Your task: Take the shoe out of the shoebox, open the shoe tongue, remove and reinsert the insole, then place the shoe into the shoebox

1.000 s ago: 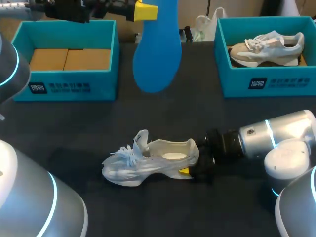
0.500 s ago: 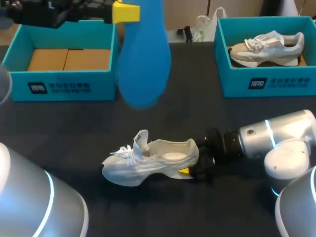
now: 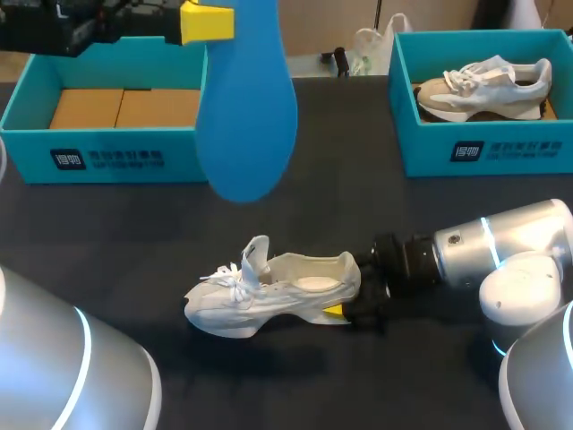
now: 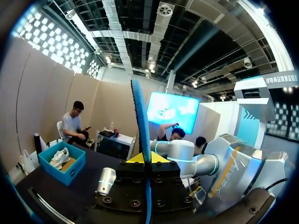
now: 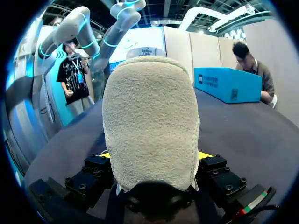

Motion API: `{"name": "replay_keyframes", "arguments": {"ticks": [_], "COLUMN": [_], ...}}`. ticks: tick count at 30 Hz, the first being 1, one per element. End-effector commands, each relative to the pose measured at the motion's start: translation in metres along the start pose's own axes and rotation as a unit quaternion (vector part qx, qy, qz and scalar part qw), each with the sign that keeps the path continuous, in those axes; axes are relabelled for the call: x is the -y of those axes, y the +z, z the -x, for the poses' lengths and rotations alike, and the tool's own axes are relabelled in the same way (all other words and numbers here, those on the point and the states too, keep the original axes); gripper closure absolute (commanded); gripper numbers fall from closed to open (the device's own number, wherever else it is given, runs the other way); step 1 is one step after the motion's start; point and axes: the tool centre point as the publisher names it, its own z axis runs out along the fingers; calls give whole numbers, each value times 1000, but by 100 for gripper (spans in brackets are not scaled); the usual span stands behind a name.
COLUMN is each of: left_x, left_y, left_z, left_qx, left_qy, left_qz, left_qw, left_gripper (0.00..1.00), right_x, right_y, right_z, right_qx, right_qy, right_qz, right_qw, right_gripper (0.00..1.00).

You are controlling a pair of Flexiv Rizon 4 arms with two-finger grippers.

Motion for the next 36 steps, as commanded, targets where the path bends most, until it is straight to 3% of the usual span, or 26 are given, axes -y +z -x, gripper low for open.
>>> {"name": "replay_keyframes", "arguments": {"ticks": [1, 15, 17, 18, 25, 32, 36], "left_x": [-1, 2, 2, 2, 2, 2, 2], "left_y": [3, 4, 4, 4, 4, 4, 4], "left_z": [-1, -6, -6, -6, -6, -6, -6], "left_qx": [-5, -12, -12, -12, -12, -12, -12], "left_qy": [-2, -4, -4, -4, -4, -4, -4], "left_qz": [-6, -3, -3, -3, -3, -3, -3], "left_qw": [1000, 1000, 1000, 1000, 1000, 1000, 1000], "left_gripper": [100, 100, 100, 100, 100, 100, 100], "right_x": [-1, -2, -2, -2, -1, -4, -5], "right_y": [1, 0, 0, 0, -10, -35, -47], "right_z": [-1, 0, 0, 1, -1, -3, -5], "right_qx": [1, -7, -13, -15, 11, 47, 39], "right_qy": [0, -4, -2, -2, -6, -23, -30], "right_qz": [-2, -3, -8, -13, -24, -58, -84], "right_qw": [1000, 1000, 1000, 1000, 1000, 997, 995], "right_gripper": [100, 97, 51, 0, 0, 0, 0]}}
